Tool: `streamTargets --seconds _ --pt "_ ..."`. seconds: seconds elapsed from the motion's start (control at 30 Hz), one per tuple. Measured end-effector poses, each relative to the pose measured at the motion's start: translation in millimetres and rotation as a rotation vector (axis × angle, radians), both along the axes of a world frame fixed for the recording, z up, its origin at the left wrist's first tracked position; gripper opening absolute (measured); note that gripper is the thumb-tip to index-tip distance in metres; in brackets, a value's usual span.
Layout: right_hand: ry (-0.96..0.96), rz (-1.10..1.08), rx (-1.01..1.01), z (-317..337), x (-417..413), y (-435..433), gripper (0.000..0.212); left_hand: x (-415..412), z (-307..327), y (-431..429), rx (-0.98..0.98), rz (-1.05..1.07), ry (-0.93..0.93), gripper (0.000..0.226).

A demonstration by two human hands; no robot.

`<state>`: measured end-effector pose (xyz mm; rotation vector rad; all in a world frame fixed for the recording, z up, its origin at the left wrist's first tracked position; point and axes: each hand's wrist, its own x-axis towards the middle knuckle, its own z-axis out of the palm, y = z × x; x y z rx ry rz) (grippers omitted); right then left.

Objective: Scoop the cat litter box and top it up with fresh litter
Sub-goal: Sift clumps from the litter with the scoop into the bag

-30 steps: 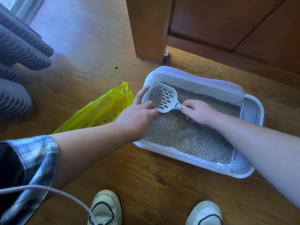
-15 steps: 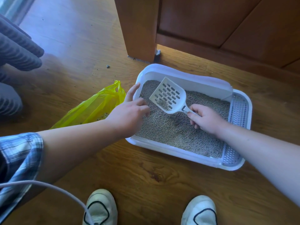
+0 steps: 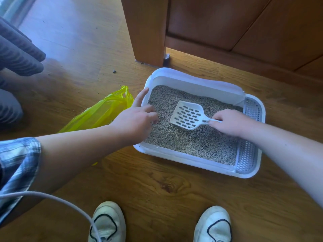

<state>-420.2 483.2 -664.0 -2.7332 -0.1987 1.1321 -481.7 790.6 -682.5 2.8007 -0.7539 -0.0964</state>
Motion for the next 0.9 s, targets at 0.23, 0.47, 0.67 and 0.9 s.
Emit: streamTargets --seconds 0.23,0.47,0.67,0.9 --pt "0.018 0.006 0.015 14 14 52 0.042 -10 2 13 -0.084 0.012 0.098 0.028" --pt "0.082 -0.001 -0.021 17 48 92 0.038 -25 6 42 -0.361 0.243 0.430 0.065" --pt "0.107 0.040 -0.011 8 59 107 0.035 -21 7 45 -0.355 0.308 0.585 0.076" --pt "0.098 0.074 -0.031 5 60 104 0.039 -19 11 41 -0.325 0.336 0.595 0.076"
